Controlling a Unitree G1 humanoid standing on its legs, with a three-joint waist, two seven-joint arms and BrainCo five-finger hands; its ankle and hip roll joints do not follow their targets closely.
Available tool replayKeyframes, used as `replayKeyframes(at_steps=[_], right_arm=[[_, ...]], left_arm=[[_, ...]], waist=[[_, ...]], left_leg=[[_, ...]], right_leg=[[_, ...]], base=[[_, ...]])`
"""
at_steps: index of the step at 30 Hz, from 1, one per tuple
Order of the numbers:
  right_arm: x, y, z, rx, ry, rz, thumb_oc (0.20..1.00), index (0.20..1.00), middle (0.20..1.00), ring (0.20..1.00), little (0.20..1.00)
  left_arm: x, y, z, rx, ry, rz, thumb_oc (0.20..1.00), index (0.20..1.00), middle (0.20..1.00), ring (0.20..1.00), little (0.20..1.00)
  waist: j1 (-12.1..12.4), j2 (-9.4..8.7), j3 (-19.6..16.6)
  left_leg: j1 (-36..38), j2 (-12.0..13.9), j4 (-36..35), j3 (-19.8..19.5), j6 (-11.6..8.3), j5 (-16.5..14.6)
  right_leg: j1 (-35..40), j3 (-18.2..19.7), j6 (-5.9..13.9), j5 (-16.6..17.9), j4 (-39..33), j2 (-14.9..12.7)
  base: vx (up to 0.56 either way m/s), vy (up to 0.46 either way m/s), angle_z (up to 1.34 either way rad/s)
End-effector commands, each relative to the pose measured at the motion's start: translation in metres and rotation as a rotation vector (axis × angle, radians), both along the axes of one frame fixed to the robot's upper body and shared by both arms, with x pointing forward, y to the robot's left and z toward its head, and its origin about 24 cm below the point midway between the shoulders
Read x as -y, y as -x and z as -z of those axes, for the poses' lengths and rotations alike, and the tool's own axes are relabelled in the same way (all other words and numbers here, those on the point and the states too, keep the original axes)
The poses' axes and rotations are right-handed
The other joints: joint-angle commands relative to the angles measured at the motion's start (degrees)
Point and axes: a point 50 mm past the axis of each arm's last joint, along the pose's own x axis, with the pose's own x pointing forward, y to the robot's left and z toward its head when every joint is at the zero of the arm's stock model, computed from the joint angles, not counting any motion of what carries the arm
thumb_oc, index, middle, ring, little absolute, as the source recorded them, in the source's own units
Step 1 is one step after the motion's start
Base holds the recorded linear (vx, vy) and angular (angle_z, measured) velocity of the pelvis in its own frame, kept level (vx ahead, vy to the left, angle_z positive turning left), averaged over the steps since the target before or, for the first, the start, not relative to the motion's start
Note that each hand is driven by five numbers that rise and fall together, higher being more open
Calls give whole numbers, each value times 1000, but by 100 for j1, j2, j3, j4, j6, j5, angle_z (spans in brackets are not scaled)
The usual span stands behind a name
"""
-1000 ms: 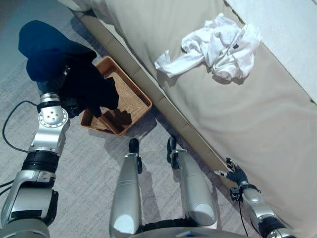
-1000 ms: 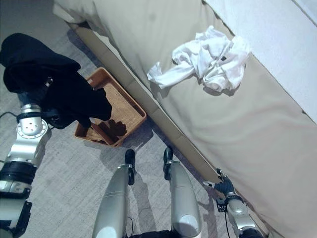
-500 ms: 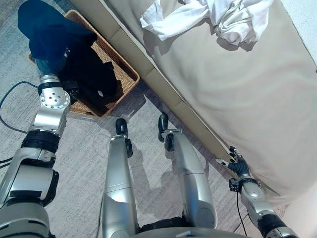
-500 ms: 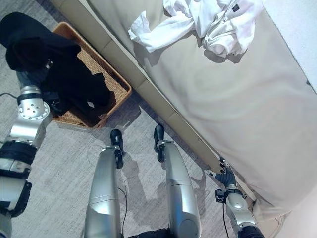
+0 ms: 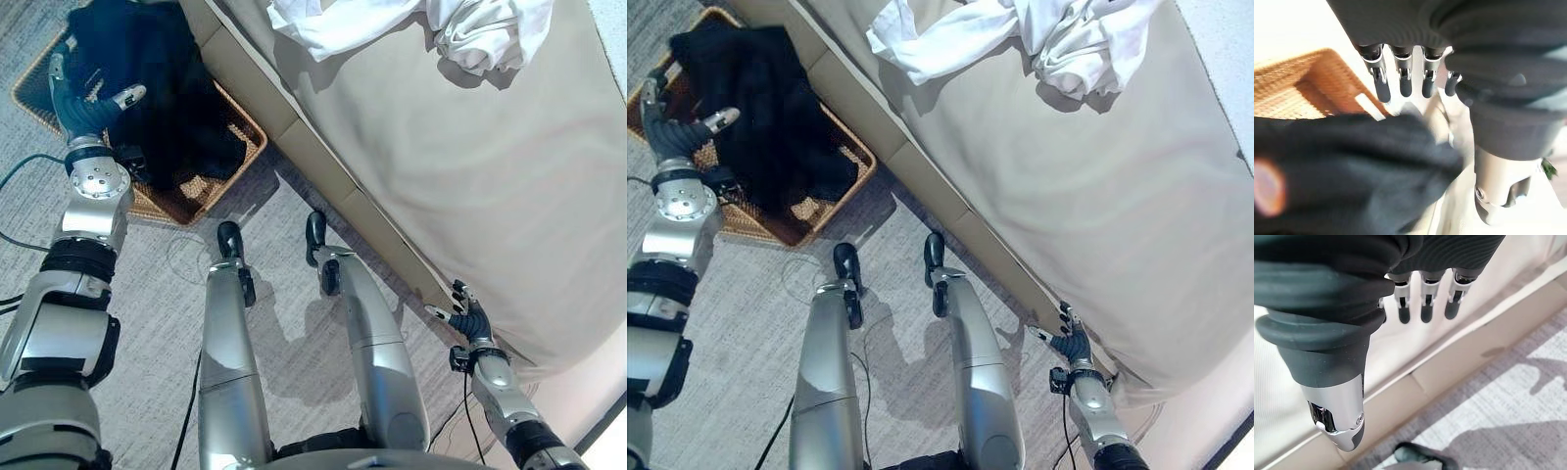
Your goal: Pick up clothes into the bucket
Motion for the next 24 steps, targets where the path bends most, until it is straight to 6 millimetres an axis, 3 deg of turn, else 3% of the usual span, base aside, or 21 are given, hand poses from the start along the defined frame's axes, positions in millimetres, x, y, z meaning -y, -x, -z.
replayKeyframes(at_steps=[1,5,6,9,10,11,12,16,17,20,23,24], right_arm=[[3,-1,-10,55,8,12,1000,1000,1000,1000,1000],[1,-6,-13,67,11,7,1000,1000,1000,1000,1000],[1,-9,-15,75,17,11,1000,1000,1000,1000,1000],[1,-12,-19,92,18,17,1000,1000,1000,1000,1000],[0,-23,-34,170,1,37,1000,1000,1000,1000,1000],[0,-23,-34,168,3,37,1000,1000,1000,1000,1000],[-1,-32,-45,228,-13,50,1000,1000,1000,1000,1000],[-7,-51,-70,342,-24,42,1000,1000,1000,1000,1000],[-9,-56,-76,372,-26,37,1000,1000,1000,1000,1000],[-8,-62,-83,392,-7,31,1000,1000,1000,1000,1000],[-5,-63,-80,374,6,35,1000,1000,1000,1000,1000],[-5,-65,-78,354,35,26,1000,1000,1000,1000,1000]], left_arm=[[-12,5,-9,66,70,-33,1000,1000,1000,1000,1000],[-18,7,20,20,169,-73,1000,1000,1000,1000,1000],[-18,11,42,-10,226,-85,1000,1000,1000,1000,1000],[-18,14,56,-29,255,-89,1000,1000,1000,1000,1000],[-13,23,87,-75,289,-93,1000,1000,1000,1000,1000],[-13,24,88,-77,290,-94,1000,1000,1000,1000,1000],[-2,30,110,-109,299,-73,1000,1000,1000,1000,1000],[29,45,159,-218,270,12,1000,1000,1000,1000,1000],[39,47,168,-265,225,60,1000,1000,1000,1000,1000],[62,57,193,-351,197,197,1000,1000,1000,1000,1000],[75,64,205,-408,151,290,1000,1000,1000,1000,1000],[88,70,219,-469,123,348,1000,1000,1000,1000,1000]], waist=[[87,-111,-83],[122,-74,-83],[153,-36,-83],[166,-10,-83],[256,71,-83],[249,72,-83],[306,140,-83],[469,316,-83],[481,351,-83],[568,504,-83],[608,614,-83],[641,690,-83]], left_leg=[[479,-131,40,-87,339,-461],[682,-146,-192,-30,307,-379],[855,-147,-390,2,285,-309],[962,-153,-508,35,269,-255],[1188,-179,-756,87,232,-146],[1209,-180,-774,90,231,-138],[1430,-200,-1016,144,195,-34],[2090,-294,-1753,193,115,288],[2181,-337,-2035,242,117,587],[2846,-388,-2663,215,58,819],[3308,-409,-3035,171,22,950],[3771,-399,-3382,138,-30,1069]], right_leg=[[561,70,424,196,-631,-245],[682,110,406,249,-752,-275],[798,129,407,276,-859,-294],[880,134,402,300,-931,-319],[1039,147,399,353,-1067,-348],[1057,149,399,359,-1080,-349],[1217,167,397,409,-1209,-376],[1738,146,390,546,-1580,-432],[1808,91,338,764,-1767,-481],[2383,36,350,855,-2110,-489],[2800,-26,362,889,-2313,-482],[3230,-106,374,898,-2516,-475]], base=[[0,0,0],[0,0,0],[0,0,0],[-6,5,-1],[0,0,0],[0,0,0],[0,0,0],[-24,-7,3],[-89,-24,14],[-19,-38,13],[32,-54,13],[33,-90,13]])
